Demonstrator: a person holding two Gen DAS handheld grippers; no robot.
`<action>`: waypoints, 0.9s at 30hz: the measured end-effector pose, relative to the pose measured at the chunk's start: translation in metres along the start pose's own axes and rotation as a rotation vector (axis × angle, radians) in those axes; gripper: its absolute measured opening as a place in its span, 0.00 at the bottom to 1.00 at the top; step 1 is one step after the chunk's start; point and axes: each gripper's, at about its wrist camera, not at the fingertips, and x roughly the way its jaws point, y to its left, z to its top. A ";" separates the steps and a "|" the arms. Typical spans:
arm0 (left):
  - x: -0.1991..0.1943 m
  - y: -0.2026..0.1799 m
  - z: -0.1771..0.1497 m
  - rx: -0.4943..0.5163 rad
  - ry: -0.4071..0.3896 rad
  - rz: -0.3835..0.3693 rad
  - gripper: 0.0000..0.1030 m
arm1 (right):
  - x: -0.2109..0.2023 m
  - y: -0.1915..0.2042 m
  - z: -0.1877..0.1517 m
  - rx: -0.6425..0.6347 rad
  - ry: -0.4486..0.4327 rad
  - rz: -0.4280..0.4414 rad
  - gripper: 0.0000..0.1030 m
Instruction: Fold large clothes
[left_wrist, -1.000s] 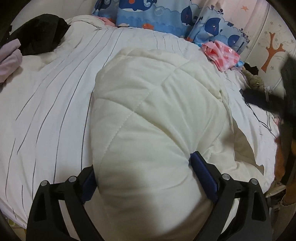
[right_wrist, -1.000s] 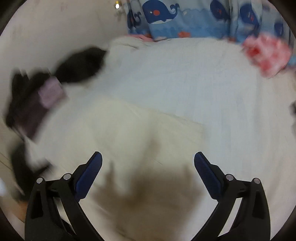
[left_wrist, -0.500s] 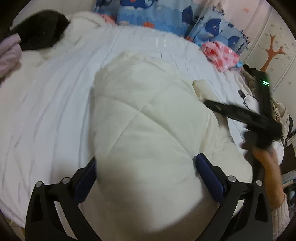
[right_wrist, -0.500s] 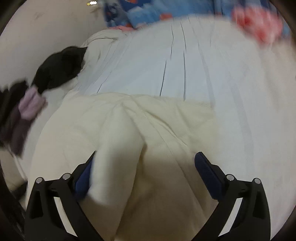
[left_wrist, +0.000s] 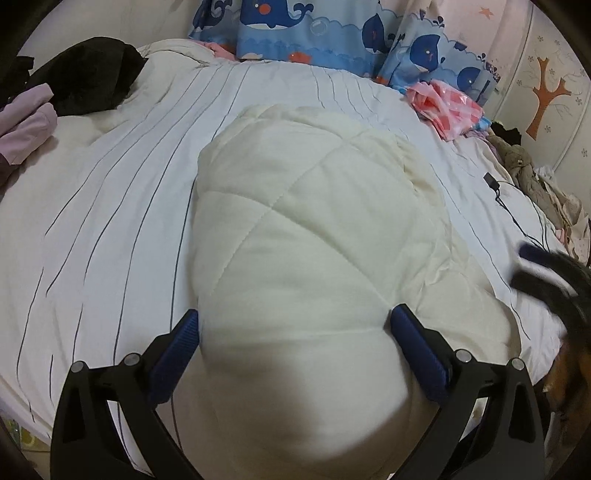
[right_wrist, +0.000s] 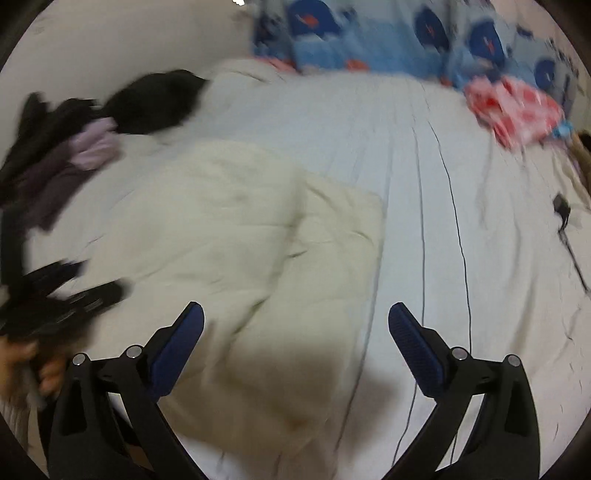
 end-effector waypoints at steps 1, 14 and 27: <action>-0.001 -0.001 -0.001 -0.002 -0.001 0.002 0.95 | -0.001 0.007 -0.009 -0.026 0.029 -0.016 0.94; -0.010 -0.031 -0.027 0.167 -0.056 0.093 0.95 | 0.045 0.019 -0.050 -0.016 0.184 -0.073 0.94; -0.019 -0.028 -0.041 0.154 -0.178 0.087 0.95 | 0.022 0.013 -0.049 0.041 0.207 -0.023 0.94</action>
